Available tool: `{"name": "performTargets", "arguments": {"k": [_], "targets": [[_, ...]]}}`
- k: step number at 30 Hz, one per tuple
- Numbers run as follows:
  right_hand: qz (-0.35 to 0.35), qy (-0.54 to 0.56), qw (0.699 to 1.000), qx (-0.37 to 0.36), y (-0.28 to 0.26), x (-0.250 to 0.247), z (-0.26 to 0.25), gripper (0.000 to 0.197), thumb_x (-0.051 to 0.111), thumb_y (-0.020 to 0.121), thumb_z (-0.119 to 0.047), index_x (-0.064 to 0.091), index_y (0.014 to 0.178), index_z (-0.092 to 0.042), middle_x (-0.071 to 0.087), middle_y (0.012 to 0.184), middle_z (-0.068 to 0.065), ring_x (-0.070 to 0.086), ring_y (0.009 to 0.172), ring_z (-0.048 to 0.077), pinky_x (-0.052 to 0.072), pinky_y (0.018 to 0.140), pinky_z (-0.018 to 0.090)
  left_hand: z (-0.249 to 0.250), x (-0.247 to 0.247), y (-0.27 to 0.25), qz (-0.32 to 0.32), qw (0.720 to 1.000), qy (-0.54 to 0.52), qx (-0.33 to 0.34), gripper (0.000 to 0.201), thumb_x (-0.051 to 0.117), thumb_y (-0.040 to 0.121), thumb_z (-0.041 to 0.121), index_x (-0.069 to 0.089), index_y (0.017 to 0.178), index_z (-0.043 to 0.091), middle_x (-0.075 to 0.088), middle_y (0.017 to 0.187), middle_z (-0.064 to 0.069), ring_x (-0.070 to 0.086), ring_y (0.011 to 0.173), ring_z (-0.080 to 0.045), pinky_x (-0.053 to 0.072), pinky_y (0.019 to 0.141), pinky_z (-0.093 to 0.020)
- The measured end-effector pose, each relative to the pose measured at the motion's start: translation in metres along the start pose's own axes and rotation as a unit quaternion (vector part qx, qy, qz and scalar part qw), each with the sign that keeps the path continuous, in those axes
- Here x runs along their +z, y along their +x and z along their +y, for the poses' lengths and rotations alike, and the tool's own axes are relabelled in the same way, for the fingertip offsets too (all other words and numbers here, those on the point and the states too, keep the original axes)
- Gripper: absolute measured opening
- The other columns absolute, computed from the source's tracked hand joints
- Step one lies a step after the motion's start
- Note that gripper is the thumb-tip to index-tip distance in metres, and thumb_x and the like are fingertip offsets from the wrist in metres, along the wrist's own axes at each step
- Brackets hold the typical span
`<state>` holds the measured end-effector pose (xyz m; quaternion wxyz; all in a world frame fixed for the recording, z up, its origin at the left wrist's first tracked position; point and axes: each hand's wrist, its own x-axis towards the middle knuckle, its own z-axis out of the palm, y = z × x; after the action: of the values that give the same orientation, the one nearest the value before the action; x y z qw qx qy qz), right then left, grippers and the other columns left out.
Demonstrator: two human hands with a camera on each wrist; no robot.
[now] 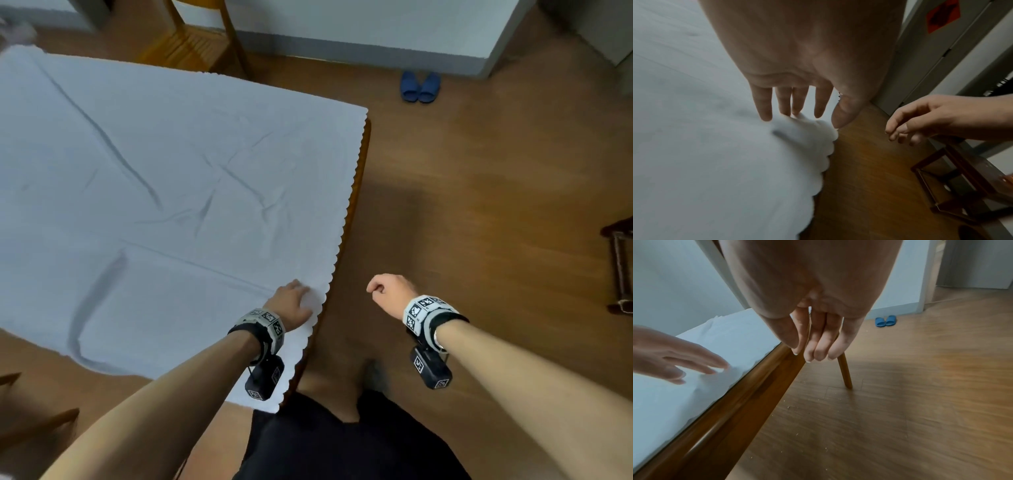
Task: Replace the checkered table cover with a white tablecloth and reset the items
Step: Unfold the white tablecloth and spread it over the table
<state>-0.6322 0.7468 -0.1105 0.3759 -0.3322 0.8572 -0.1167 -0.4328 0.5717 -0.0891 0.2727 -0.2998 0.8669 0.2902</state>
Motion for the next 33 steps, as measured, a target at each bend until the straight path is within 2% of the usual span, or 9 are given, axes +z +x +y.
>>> {"name": "performTargets", "arguments": {"k": [4, 8, 14, 16, 20, 23, 27, 31, 33], "targets": [[0.007, -0.014, 1.000, -0.016, 0.021, -0.049, 0.016, 0.023, 0.052, 0.088, -0.023, 0.067, 0.088, -0.041, 0.068, 0.095, -0.018, 0.063, 0.087, 0.013, 0.051, 0.076, 0.028, 0.040, -0.013, 0.007, -0.023, 0.998, -0.049, -0.024, 0.057, 0.051, 0.092, 0.027, 0.041, 0.147, 0.017, 0.038, 0.152, -0.006, 0.044, 0.134, -0.025, 0.036, 0.110, -0.037], [0.016, -0.022, 0.999, -0.031, 0.050, -0.097, 0.016, 0.024, 0.051, 0.089, -0.023, 0.068, 0.089, -0.040, 0.068, 0.094, -0.016, 0.062, 0.084, 0.013, 0.046, 0.070, 0.027, 0.065, -0.047, 0.029, 0.019, 0.998, -0.053, -0.026, 0.049, 0.050, 0.095, 0.029, 0.046, 0.143, 0.019, 0.045, 0.145, -0.006, 0.052, 0.125, -0.025, 0.041, 0.102, -0.035], [0.013, -0.033, 0.998, -0.056, 0.110, -0.154, 0.004, 0.023, 0.052, 0.090, -0.023, 0.069, 0.093, -0.038, 0.067, 0.097, -0.016, 0.062, 0.087, 0.012, 0.051, 0.076, 0.030, 0.085, -0.108, 0.097, 0.068, 0.994, -0.082, -0.032, 0.048, 0.050, 0.094, 0.027, 0.046, 0.141, 0.017, 0.045, 0.145, -0.009, 0.051, 0.125, -0.026, 0.042, 0.104, -0.038], [0.012, -0.045, 0.997, -0.064, 0.140, -0.174, 0.000, 0.024, 0.051, 0.091, -0.023, 0.070, 0.095, -0.037, 0.068, 0.097, -0.015, 0.062, 0.087, 0.012, 0.052, 0.078, 0.030, 0.092, -0.126, 0.131, 0.085, 0.992, -0.089, -0.033, 0.049, 0.050, 0.094, 0.028, 0.045, 0.141, 0.017, 0.044, 0.146, -0.008, 0.050, 0.126, -0.025, 0.041, 0.104, -0.038], [0.014, -0.068, 0.995, -0.073, 0.216, -0.218, -0.011, 0.024, 0.051, 0.093, -0.021, 0.070, 0.097, -0.035, 0.067, 0.096, -0.014, 0.062, 0.084, 0.011, 0.046, 0.071, 0.026, 0.097, -0.167, 0.214, 0.123, 0.985, -0.115, -0.026, 0.051, 0.051, 0.091, 0.026, 0.045, 0.141, 0.016, 0.043, 0.146, -0.008, 0.047, 0.128, -0.026, 0.043, 0.104, -0.040], [0.004, -0.088, 0.994, -0.058, 0.271, -0.253, -0.020, 0.025, 0.051, 0.092, -0.020, 0.070, 0.095, -0.036, 0.067, 0.096, -0.014, 0.062, 0.085, 0.012, 0.049, 0.075, 0.028, 0.098, -0.200, 0.267, 0.148, 0.979, -0.137, -0.028, 0.053, 0.052, 0.090, 0.025, 0.045, 0.141, 0.013, 0.041, 0.147, -0.010, 0.044, 0.130, -0.028, 0.043, 0.104, -0.043], [-0.004, -0.094, 0.994, -0.059, 0.332, -0.300, -0.042, 0.028, 0.050, 0.091, -0.017, 0.071, 0.093, -0.034, 0.069, 0.097, -0.012, 0.063, 0.089, 0.016, 0.053, 0.083, 0.033, 0.094, -0.235, 0.309, 0.157, 0.975, -0.154, -0.046, 0.054, 0.051, 0.089, 0.025, 0.044, 0.142, 0.014, 0.037, 0.150, -0.009, 0.040, 0.132, -0.028, 0.043, 0.103, -0.042], [-0.030, -0.108, 0.989, -0.092, 0.387, -0.330, -0.070, 0.025, 0.051, 0.093, -0.016, 0.071, 0.096, -0.031, 0.070, 0.095, -0.008, 0.063, 0.084, 0.015, 0.049, 0.073, 0.028, 0.086, -0.252, 0.332, 0.165, 0.966, -0.179, -0.088, 0.053, 0.051, 0.089, 0.024, 0.045, 0.140, 0.015, 0.036, 0.150, -0.007, 0.040, 0.132, -0.027, 0.043, 0.103, -0.043], [-0.045, -0.115, 0.986, -0.109, 0.418, -0.336, -0.085, 0.022, 0.052, 0.093, -0.019, 0.070, 0.095, -0.032, 0.070, 0.094, -0.009, 0.063, 0.084, 0.013, 0.049, 0.073, 0.027, 0.081, -0.255, 0.343, 0.178, 0.960, -0.188, -0.108, 0.051, 0.052, 0.089, 0.023, 0.047, 0.139, 0.015, 0.037, 0.148, -0.005, 0.039, 0.131, -0.025, 0.045, 0.101, -0.042]]}}
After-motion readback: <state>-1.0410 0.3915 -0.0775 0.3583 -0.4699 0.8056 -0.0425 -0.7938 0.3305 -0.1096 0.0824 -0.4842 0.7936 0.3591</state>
